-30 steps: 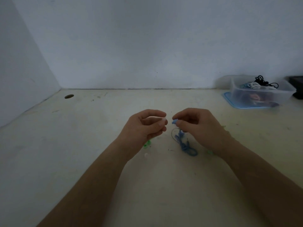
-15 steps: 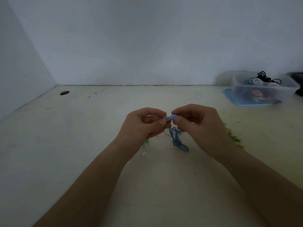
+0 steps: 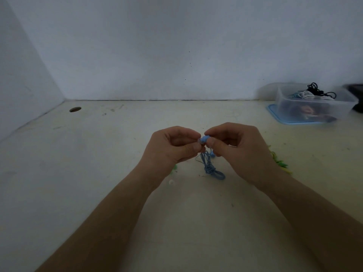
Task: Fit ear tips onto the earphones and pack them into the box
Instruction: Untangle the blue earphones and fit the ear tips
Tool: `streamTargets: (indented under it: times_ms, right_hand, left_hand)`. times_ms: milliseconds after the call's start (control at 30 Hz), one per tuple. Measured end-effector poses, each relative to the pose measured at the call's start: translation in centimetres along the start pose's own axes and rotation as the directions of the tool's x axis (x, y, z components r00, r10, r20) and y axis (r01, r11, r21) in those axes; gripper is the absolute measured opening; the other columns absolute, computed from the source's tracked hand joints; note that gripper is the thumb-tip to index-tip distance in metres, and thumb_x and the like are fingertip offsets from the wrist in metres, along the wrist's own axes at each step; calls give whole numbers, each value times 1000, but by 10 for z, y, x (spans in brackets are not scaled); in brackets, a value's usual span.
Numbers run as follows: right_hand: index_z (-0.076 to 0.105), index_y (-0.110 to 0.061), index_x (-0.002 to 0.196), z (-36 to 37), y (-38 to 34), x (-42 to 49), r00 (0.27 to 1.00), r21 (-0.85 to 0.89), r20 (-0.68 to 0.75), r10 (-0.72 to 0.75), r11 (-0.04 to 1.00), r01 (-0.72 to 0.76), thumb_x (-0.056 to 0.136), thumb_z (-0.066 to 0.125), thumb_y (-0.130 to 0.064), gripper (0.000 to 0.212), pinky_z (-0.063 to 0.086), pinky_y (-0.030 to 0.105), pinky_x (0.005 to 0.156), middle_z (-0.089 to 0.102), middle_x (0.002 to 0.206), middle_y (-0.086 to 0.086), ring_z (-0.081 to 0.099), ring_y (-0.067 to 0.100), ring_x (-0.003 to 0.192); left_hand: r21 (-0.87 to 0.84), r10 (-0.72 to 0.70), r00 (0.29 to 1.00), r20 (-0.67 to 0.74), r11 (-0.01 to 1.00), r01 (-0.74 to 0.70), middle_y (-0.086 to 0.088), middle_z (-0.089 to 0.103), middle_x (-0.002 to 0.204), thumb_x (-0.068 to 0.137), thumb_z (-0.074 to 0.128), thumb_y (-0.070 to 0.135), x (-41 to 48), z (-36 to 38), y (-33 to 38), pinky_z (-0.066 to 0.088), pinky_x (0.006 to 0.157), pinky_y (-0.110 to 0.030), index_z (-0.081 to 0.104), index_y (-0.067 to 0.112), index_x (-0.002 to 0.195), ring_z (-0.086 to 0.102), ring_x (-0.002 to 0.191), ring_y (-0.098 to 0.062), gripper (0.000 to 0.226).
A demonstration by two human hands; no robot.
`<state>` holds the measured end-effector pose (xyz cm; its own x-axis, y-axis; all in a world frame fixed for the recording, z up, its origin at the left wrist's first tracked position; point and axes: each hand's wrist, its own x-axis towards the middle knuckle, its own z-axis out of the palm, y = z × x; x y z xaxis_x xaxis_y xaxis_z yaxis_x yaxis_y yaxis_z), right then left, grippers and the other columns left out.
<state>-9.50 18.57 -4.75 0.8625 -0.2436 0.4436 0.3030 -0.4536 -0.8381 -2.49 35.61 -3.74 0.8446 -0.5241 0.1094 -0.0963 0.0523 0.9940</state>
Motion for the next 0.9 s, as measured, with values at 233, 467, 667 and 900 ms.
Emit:
streamTargets:
  times_ms: [233, 467, 667, 900]
  right_hand:
    - [76, -19, 95, -2, 3, 1, 1000, -4, 14, 16, 1000, -16, 87, 71, -12, 12, 61, 38, 69, 76, 80, -4, 72, 14, 73]
    - [76, -19, 94, -5, 4, 2, 995, 83, 91, 36, 996, -44, 88, 70, -6, 15, 62, 39, 74, 77, 84, -1, 74, 18, 79]
    - [75, -14, 96, -7, 3, 3, 987, 121, 156, 26, 992, -45, 89, 69, -4, 14, 60, 30, 71, 77, 83, 2, 73, 19, 78]
    - [76, -15, 94, -10, 2, 4, 984, 75, 178, -3, 997, -11, 88, 71, -6, 12, 58, 26, 70, 77, 81, 3, 72, 15, 73]
  left_hand:
    - [-5, 2, 1000, 16, 1000, -2, -12, 77, 89, 85, 66, -5, 0, -2, -1, 59, 75, -25, 72, 6, 97, 75, 83, -22, 17]
    - [11, 33, 998, 58, 999, -34, -12, 77, 86, 83, 67, -7, -1, -3, 2, 58, 70, -24, 71, 4, 92, 75, 80, -21, 15]
    - [32, 49, 996, 71, 998, -51, -11, 77, 84, 79, 71, -4, -1, -4, 2, 58, 68, -23, 72, 6, 89, 75, 79, -22, 15]
    - [42, 46, 996, 79, 998, -49, -9, 77, 82, 76, 72, -2, -1, -3, 2, 58, 68, -24, 72, 6, 89, 75, 77, -21, 16]
